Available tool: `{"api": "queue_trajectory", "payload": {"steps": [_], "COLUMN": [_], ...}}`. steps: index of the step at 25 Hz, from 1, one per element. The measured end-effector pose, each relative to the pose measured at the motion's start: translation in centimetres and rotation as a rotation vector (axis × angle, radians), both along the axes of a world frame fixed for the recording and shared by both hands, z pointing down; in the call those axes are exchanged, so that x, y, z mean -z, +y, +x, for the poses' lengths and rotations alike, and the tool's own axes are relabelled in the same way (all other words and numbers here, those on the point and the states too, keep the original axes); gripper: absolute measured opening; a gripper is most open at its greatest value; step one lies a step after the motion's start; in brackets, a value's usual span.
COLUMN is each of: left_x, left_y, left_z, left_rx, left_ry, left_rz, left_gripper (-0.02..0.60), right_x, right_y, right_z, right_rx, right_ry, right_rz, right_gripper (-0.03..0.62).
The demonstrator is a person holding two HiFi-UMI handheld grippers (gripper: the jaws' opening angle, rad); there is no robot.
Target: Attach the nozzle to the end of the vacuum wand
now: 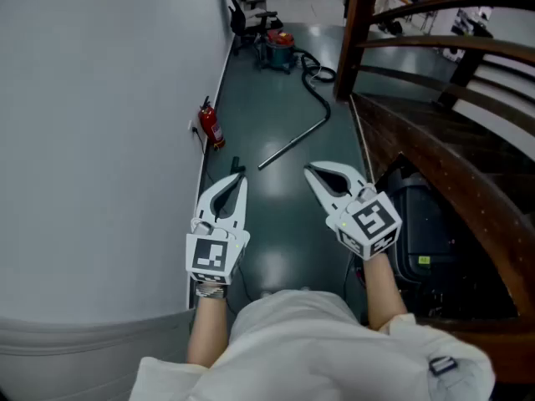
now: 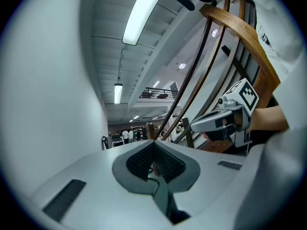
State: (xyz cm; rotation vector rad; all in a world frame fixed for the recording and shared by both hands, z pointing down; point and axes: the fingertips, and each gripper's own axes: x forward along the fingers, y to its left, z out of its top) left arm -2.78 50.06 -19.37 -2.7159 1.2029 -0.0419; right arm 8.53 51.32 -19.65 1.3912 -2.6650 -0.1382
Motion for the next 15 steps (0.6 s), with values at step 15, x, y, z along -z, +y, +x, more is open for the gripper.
{"api": "queue_trajectory", "payload": {"steps": [15], "left_x": [-1.1], "left_y": [-0.2], "left_z": [1.3], "left_rx": [-0.003], "left_ry": [-0.051], "left_rz": [0.017], "left_gripper": [0.0], "right_x": [-0.4], "right_y": [-0.2], "right_z": [0.4], "right_rx": [0.025], "right_ry": [-0.035], "right_rz": [0.013], "right_gripper": [0.026]}}
